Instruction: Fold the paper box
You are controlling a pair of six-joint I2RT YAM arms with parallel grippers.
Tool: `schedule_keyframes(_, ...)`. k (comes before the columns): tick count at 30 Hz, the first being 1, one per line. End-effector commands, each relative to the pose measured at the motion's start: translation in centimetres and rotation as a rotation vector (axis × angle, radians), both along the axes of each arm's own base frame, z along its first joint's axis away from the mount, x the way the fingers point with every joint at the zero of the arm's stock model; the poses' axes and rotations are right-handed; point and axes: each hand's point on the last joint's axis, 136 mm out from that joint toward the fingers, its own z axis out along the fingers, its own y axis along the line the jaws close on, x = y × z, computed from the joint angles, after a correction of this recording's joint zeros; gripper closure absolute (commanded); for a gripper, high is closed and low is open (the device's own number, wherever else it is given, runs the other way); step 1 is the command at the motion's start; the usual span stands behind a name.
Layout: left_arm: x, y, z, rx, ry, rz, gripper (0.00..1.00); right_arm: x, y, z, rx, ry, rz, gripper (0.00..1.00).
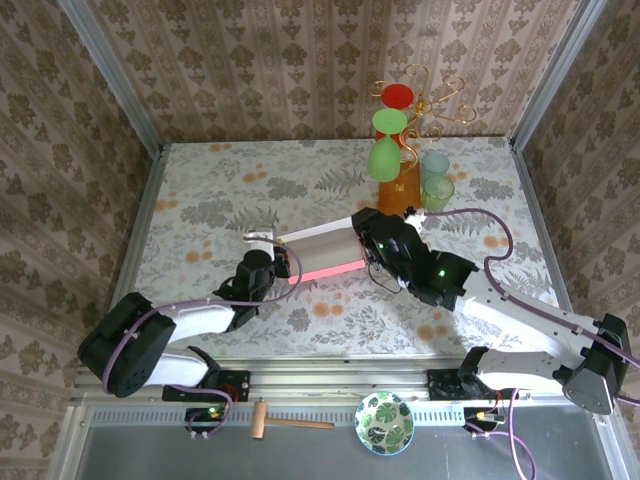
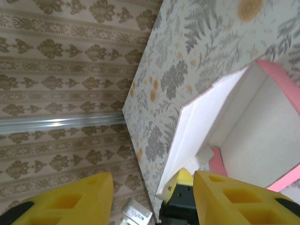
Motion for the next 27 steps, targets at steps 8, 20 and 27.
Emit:
schedule_keyframes(8, -1.4, 0.4, -2.0, 0.149, 0.050, -0.067, 1.00, 3.0, -8.2, -0.7, -0.362, 0.125, 0.093, 0.48)
schedule_keyframes(20, -2.3, 0.2, -2.1, 0.177, 0.031, -0.133, 1.00, 5.3, -2.4, -8.8, -0.273, 0.364, 0.347, 0.53)
schedule_keyframes(27, -2.6, 0.2, -2.3, 0.170, 0.031, -0.142, 1.00, 6.9, -1.3, -11.3, -0.187, 0.382, 0.343, 0.50)
